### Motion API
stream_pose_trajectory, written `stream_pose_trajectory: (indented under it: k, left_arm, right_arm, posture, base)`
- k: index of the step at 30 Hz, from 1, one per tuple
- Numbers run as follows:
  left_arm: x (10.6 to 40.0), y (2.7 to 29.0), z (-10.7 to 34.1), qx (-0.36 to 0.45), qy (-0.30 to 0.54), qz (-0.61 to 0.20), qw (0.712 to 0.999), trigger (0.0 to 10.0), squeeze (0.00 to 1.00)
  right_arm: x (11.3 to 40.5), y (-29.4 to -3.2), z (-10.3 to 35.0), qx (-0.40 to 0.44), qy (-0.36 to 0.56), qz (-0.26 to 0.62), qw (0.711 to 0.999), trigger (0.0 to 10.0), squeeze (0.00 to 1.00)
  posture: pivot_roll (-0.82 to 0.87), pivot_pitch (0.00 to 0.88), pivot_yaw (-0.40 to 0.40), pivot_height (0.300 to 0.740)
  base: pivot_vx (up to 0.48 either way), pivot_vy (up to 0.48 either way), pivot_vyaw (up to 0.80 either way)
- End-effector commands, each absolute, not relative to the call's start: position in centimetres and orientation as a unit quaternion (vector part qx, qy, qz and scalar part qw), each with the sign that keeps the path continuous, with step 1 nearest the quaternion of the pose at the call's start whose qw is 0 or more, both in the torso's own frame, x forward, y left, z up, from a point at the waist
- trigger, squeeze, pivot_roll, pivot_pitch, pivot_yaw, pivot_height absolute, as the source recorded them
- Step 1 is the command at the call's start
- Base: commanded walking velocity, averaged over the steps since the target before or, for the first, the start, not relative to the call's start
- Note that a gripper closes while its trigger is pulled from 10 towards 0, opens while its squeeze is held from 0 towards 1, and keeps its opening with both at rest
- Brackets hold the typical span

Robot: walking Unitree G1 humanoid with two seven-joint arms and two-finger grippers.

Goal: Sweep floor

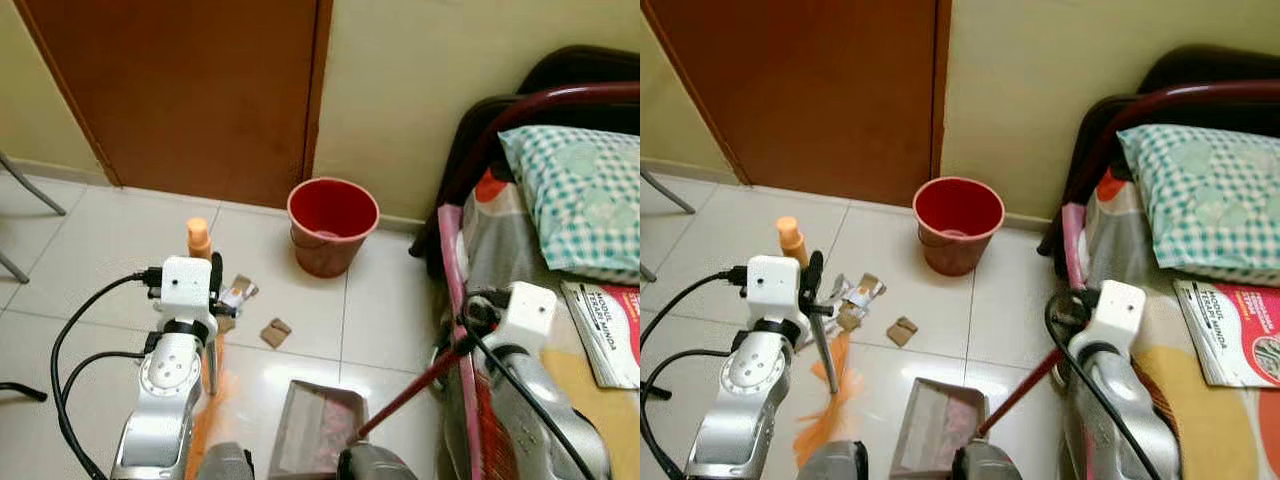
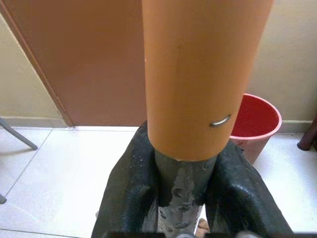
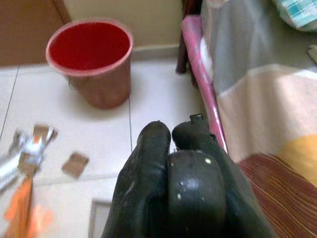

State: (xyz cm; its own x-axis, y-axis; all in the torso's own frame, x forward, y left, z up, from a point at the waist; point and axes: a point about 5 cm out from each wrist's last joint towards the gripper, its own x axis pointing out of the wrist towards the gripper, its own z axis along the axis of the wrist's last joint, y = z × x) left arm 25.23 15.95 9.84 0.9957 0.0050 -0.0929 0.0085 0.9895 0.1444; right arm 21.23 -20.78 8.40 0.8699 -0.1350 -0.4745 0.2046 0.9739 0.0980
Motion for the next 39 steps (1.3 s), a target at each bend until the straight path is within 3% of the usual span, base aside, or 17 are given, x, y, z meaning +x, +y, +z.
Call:
stream_pose_trajectory:
  k: [1, 7, 13, 14, 15, 16, 19, 20, 21, 22, 31, 39]
  left_arm:
    - [24.9, 16.1, 9.5, 0.072, 0.059, -0.003, 0.996, 10.0, 0.00]
    - [24.5, 15.8, 8.9, 0.063, 0.072, -0.004, 0.995, 10.0, 0.00]
    - [25.3, 14.6, 10.0, 0.057, 0.057, -0.012, 0.997, 10.0, 0.00]
    - [25.4, 14.7, 10.4, 0.059, 0.049, -0.011, 0.997, 10.0, 0.00]
    - [25.7, 14.7, 11.0, 0.062, 0.037, -0.009, 0.997, 10.0, 0.00]
    - [25.8, 14.8, 11.3, 0.064, 0.031, -0.007, 0.997, 10.0, 0.00]
    - [25.7, 15.5, 12.0, 0.076, 0.013, 0.000, 0.997, 10.0, 0.00]
    - [25.7, 15.8, 11.9, 0.080, 0.013, 0.004, 0.997, 10.0, 0.00]
    - [25.7, 16.0, 11.8, 0.082, 0.015, 0.006, 0.997, 10.0, 0.00]
    - [25.6, 16.1, 11.7, 0.082, 0.016, 0.007, 0.996, 10.0, 0.00]
    - [26.4, 14.8, 13.0, 0.088, -0.033, -0.018, 0.995, 10.0, 0.00]
    - [25.7, 15.4, 12.2, 0.082, -0.025, -0.013, 0.996, 10.0, 0.00]
  right_arm:
    - [19.4, -21.8, 8.0, 0.046, 0.292, -0.091, 0.951, 10.0, 0.00]
    - [16.9, -22.9, 8.4, 0.024, 0.331, -0.074, 0.940, 10.0, 0.00]
    - [22.2, -21.9, 9.7, 0.070, 0.232, -0.090, 0.966, 10.0, 0.00]
    - [22.8, -21.6, 9.9, 0.075, 0.219, -0.092, 0.968, 8.2, 0.00]
    - [23.5, -21.4, 10.1, 0.080, 0.205, -0.099, 0.971, 0.9, 0.00]
    - [23.8, -21.3, 10.2, 0.083, 0.200, -0.103, 0.971, 0.0, 0.00]
    - [24.7, -20.8, 10.3, 0.077, 0.183, -0.110, 0.974, 0.3, 0.00]
    - [25.1, -20.8, 10.5, 0.072, 0.171, -0.118, 0.976, 8.4, 0.00]
    - [25.3, -20.8, 10.5, 0.071, 0.167, -0.122, 0.976, 8.4, 0.00]
    - [25.5, -20.8, 10.4, 0.069, 0.162, -0.127, 0.976, 10.0, 0.00]
    - [28.3, -21.4, 10.5, 0.055, 0.077, -0.151, 0.984, 10.0, 0.00]
    - [27.9, -20.7, 10.1, 0.040, 0.064, -0.131, 0.988, 10.0, 0.00]
  posture:
    - [0.02, 0.143, -0.089, 0.740]
    - [0.00, 0.151, -0.094, 0.740]
    - [0.02, 0.174, -0.077, 0.740]
    - [0.03, 0.176, -0.071, 0.740]
    - [0.03, 0.176, -0.071, 0.740]
    - [0.03, 0.176, -0.071, 0.740]
    - [0.03, 0.172, -0.055, 0.740]
    - [0.03, 0.171, -0.053, 0.740]
    - [0.03, 0.170, -0.052, 0.740]
    - [0.03, 0.165, -0.051, 0.740]
    - [0.04, 0.148, -0.050, 0.740]
    - [0.04, 0.139, -0.055, 0.740]
  base:
    - [0.000, 0.000, 0.00]
    - [0.000, 0.000, 0.00]
    - [0.000, 0.000, 0.00]
    - [0.000, 0.000, 0.00]
    - [0.000, 0.000, 0.00]
    - [0.000, 0.000, 0.00]
    - [0.000, 0.000, 0.00]
    - [0.000, 0.000, 0.00]
    - [0.000, 0.000, 0.00]
    - [0.000, 0.000, 0.00]
    - [0.000, 0.000, 0.00]
    - [0.000, 0.000, 0.00]
